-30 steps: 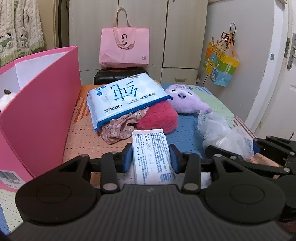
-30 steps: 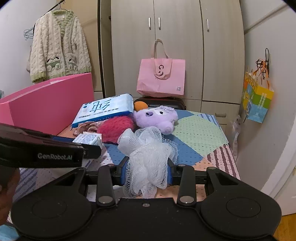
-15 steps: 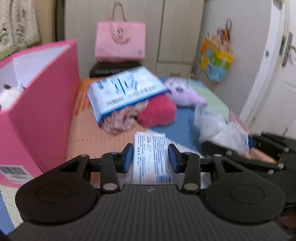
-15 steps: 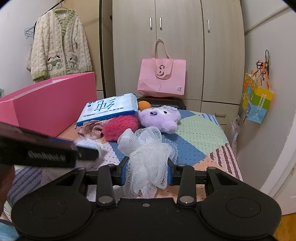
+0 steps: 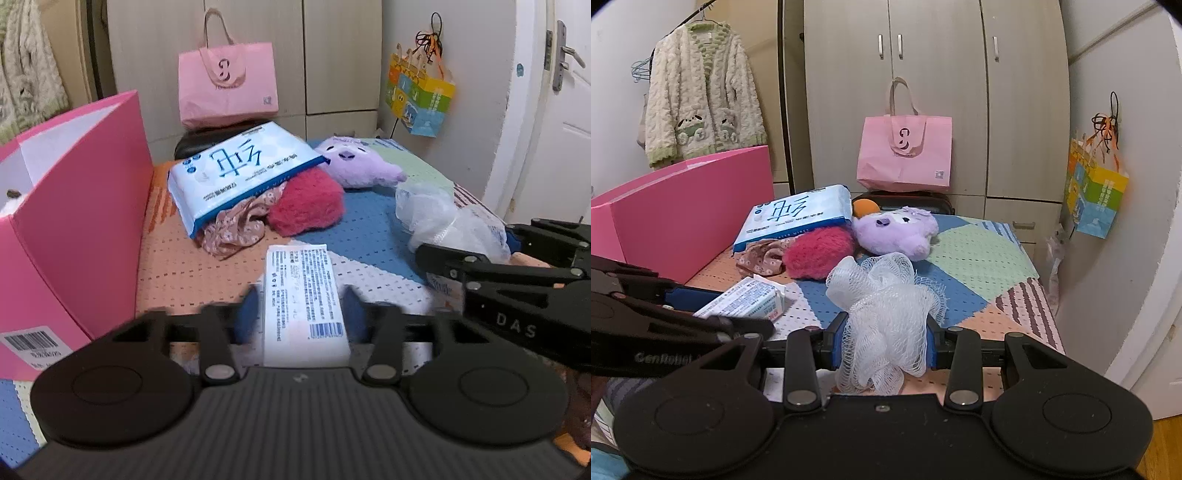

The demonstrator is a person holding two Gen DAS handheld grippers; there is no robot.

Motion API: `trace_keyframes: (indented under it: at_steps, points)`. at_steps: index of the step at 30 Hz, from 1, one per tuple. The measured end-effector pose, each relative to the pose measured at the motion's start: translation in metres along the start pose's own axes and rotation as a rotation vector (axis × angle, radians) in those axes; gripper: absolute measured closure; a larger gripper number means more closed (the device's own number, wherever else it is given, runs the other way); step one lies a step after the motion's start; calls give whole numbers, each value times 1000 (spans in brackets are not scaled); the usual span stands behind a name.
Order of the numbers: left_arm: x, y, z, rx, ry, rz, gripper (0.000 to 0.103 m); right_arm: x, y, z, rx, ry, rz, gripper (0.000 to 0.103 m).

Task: Organize soft objects
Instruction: 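Close the left tool on the white medicine box and lift it, then carry the medicine box and bath puff over the shoebox with both tools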

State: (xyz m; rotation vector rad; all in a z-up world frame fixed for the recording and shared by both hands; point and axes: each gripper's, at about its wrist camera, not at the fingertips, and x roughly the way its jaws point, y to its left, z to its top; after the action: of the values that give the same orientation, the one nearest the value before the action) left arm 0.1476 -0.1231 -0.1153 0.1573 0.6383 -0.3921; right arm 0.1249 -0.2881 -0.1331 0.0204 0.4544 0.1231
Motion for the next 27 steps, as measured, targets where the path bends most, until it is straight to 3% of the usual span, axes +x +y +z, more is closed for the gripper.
trace_keyframes:
  at_steps: [11,19,27]
  points:
    - [-10,16,1,-76,-4,-47,65,-9,-4,-2,13,8,10,59]
    - [-29,34,0,-134,10,-117,65,-20,0,-2,27,43,115,59]
    - [-55,58,-14,-189,9,-123,65,-32,24,4,-49,76,221,59]
